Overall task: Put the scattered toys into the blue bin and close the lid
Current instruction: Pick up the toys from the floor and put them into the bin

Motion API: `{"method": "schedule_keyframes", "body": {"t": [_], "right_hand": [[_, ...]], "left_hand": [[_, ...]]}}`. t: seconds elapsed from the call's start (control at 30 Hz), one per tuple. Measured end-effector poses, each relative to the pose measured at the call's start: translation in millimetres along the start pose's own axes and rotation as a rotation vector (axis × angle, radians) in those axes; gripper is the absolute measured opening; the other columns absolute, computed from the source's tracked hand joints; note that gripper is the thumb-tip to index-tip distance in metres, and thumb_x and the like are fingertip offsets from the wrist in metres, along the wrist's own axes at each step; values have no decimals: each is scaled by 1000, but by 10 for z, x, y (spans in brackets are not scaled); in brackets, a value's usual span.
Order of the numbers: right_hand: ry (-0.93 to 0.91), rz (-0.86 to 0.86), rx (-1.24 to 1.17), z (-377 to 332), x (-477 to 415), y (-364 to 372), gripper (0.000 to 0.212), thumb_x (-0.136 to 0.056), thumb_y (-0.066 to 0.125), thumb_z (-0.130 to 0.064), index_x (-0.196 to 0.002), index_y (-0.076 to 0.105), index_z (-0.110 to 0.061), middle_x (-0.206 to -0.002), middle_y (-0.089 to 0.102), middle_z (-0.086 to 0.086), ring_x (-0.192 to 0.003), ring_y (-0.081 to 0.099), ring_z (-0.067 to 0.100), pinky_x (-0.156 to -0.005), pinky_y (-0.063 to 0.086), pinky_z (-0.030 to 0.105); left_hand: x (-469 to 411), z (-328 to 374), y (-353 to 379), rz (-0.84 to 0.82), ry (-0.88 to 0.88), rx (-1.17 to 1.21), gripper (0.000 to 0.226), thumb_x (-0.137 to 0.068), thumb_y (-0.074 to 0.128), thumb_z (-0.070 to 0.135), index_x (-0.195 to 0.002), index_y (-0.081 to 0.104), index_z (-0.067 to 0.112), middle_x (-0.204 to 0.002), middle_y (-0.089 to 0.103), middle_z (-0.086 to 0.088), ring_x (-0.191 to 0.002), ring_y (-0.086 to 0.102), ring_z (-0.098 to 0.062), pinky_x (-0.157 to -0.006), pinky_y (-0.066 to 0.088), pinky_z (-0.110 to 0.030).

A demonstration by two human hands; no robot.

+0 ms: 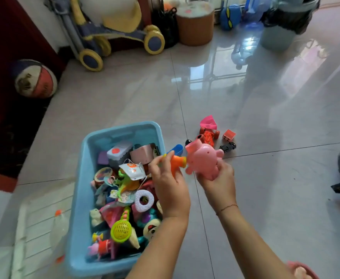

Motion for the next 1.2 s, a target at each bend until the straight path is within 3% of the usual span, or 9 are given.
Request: {"method": "schedule_keyframes", "body": {"t": [0.1, 0.17, 0.33, 0.5, 0.73, 0.9, 1.0, 1.1, 1.2], "right_hand": [[-133, -143, 47, -572, 217, 483, 32, -66, 66, -35, -94, 56, -24, -104, 50, 10, -91, 50, 24, -75, 46, 34], [-194, -179, 124, -886, 345, 768, 39, -70, 68, -28, -106, 55, -20, -113, 47, 8, -102, 47, 26, -85, 45, 35], [-213, -332, 262, -1040, 476, 1208, 78, -72, 73, -28, -138, 32, -31, -151, 18, 4, -138, 22, 26, -113, 24, 45], [-249, -304, 318, -736, 548, 1108, 77, -76, 66, -24, -142, 27, -28, -153, 18, 5, -141, 19, 25, -116, 21, 42], [-221, -43, 169, -243, 57, 526, 64, -78, 67, -16, -136, 39, -17, -143, 36, 6, -134, 32, 18, -114, 25, 30], [-131, -33, 259, 237, -633, 158, 74, -75, 72, -20, -139, 36, -22, -147, 30, 10, -139, 25, 24, -112, 19, 28], [-138, -114, 387, 496, -1037, 94, 82, -73, 74, -25, -143, 30, -26, -151, 24, 11, -141, 20, 27, -114, 21, 37], [-172, -178, 528, 665, -1392, 145, 88, -73, 74, -32, -145, 24, -32, -154, 16, 9, -141, 18, 29, -115, 19, 42], [-218, -224, 693, 764, -1670, 293, 92, -72, 73, -41, -145, 17, -39, -156, 8, 5, -143, 12, 29, -114, 18, 52]], "left_hand": [[-188, -249, -677, 197, -113, -42, 39, -85, 59, -2, -122, 59, 10, -123, 45, -13, -106, 50, -16, -94, 37, -17], [-285, -467, -1011, 239, -217, -105, 37, -86, 58, 1, -123, 58, 8, -126, 44, -16, -109, 54, -29, -95, 41, -29], [-375, -899, -1401, 33, -556, -328, 44, -92, 53, 27, -133, 47, 13, -148, 28, -13, -129, 38, -36, -104, 33, -46], [-342, -1032, -1382, -13, -578, -364, 47, -93, 48, 32, -137, 45, 17, -153, 25, -8, -136, 29, -31, -108, 26, -48], [-438, -528, -634, -113, -197, -301, 47, -94, 47, 26, -138, 43, 12, -152, 28, -8, -139, 27, -24, -111, 26, -37], [-464, -141, 322, -364, 40, -202, 48, -94, 47, 23, -140, 38, 13, -154, 22, -6, -141, 22, -21, -114, 21, -31], [-522, -163, 959, -506, -118, -176, 52, -95, 47, 24, -144, 32, 13, -155, 17, -4, -142, 20, -21, -114, 21, -31], [-667, -514, 1472, -602, -322, -414, 63, -92, 50, 27, -147, 21, 14, -157, 8, -8, -143, 17, -28, -115, 17, -37], [-841, -969, 1700, -615, -379, -677, 72, -90, 54, 30, -147, 13, 17, -156, 2, -10, -142, 13, -32, -114, 18, -42]]}}
Point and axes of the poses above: each hand's wrist, its own x-axis away from the middle knuckle, its own y-axis out of the palm, z = x × y, the point moved 2 cm from there along -x, towards the middle knuckle
